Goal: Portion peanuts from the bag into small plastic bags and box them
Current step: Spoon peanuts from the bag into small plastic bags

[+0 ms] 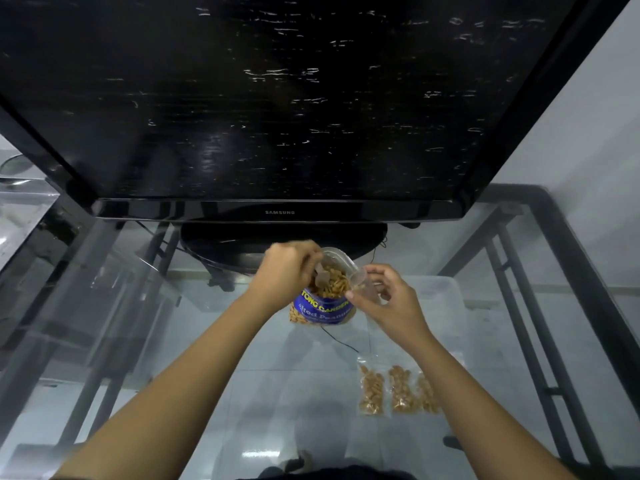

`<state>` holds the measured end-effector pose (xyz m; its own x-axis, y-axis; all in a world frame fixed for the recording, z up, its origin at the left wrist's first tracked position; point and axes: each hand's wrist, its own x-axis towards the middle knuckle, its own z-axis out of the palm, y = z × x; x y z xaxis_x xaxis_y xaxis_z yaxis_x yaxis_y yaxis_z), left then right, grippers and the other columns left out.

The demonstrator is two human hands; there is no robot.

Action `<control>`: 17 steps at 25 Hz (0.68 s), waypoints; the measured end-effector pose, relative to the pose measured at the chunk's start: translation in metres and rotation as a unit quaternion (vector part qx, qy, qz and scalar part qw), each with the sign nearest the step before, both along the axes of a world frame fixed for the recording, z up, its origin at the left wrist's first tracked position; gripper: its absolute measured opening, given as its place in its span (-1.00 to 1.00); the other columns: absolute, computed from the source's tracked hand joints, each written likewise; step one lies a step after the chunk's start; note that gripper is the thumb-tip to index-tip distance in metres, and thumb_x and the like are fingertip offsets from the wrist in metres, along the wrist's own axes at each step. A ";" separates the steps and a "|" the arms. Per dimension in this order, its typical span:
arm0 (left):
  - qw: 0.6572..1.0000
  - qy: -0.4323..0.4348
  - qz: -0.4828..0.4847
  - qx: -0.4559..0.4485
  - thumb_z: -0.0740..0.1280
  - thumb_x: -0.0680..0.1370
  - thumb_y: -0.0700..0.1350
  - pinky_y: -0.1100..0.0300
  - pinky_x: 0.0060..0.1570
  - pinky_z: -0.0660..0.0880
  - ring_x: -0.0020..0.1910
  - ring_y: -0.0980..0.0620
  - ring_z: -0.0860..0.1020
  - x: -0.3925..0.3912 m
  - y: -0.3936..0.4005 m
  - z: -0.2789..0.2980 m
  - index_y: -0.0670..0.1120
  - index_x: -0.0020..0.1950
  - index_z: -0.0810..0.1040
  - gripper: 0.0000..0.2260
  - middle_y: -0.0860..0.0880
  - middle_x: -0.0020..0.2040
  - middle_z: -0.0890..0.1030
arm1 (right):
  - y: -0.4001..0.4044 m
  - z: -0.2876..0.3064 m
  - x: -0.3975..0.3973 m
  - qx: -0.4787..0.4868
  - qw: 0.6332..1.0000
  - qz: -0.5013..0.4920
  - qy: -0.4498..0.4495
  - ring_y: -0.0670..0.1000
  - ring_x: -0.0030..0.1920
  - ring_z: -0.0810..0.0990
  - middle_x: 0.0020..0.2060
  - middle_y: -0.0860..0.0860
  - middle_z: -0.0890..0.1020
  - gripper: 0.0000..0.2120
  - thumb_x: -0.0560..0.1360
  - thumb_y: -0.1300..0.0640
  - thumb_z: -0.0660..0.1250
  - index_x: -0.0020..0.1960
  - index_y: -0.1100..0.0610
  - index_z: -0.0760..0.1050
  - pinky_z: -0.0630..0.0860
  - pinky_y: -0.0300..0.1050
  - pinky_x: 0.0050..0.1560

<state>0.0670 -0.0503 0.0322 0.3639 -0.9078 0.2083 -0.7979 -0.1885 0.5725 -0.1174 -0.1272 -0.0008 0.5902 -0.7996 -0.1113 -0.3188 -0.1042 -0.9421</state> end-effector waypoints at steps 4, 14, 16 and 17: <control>0.997 0.000 0.042 0.065 0.22 0.56 -0.13 0.10 -0.24 0.52 -0.26 -0.09 0.58 0.006 -0.010 -0.006 -0.18 -0.04 0.59 -0.82 -0.17 -0.21 0.65 | -0.003 -0.001 -0.002 -0.004 1.000 0.016 0.000 -0.14 -0.01 0.57 0.01 -0.17 0.59 -0.57 0.32 0.00 0.52 0.13 -0.03 0.46 0.47 -0.45 -0.12; 0.930 0.268 0.244 0.057 0.29 0.51 -0.19 -0.05 -0.06 0.61 -0.20 -0.13 0.65 0.011 -0.011 -0.017 -0.20 -0.17 0.60 -0.86 -0.21 -0.25 0.66 | -0.001 -0.002 -0.004 0.008 1.000 0.027 -0.010 -0.15 0.00 0.57 0.01 -0.18 0.59 -0.60 0.33 0.03 0.51 0.11 -0.08 0.46 0.48 -0.43 -0.12; 0.931 0.290 0.214 0.061 0.28 0.52 -0.20 0.01 -0.04 0.61 -0.22 -0.08 0.66 0.008 -0.011 -0.015 -0.16 -0.17 0.59 -0.87 -0.17 -0.29 0.67 | -0.001 -0.003 -0.004 0.009 0.999 0.030 -0.008 -0.16 -0.01 0.57 0.01 -0.19 0.59 -0.61 0.33 0.02 0.51 0.08 -0.13 0.45 0.48 -0.40 -0.08; 0.926 0.308 0.210 0.062 0.28 0.52 -0.20 0.02 -0.04 0.61 -0.22 -0.05 0.67 0.008 -0.011 -0.013 -0.14 -0.19 0.59 -0.87 -0.15 -0.31 0.67 | -0.001 -0.002 -0.004 0.010 0.999 0.031 -0.008 -0.16 0.00 0.57 0.01 -0.19 0.59 -0.61 0.33 0.02 0.51 0.07 -0.15 0.44 0.48 -0.40 -0.06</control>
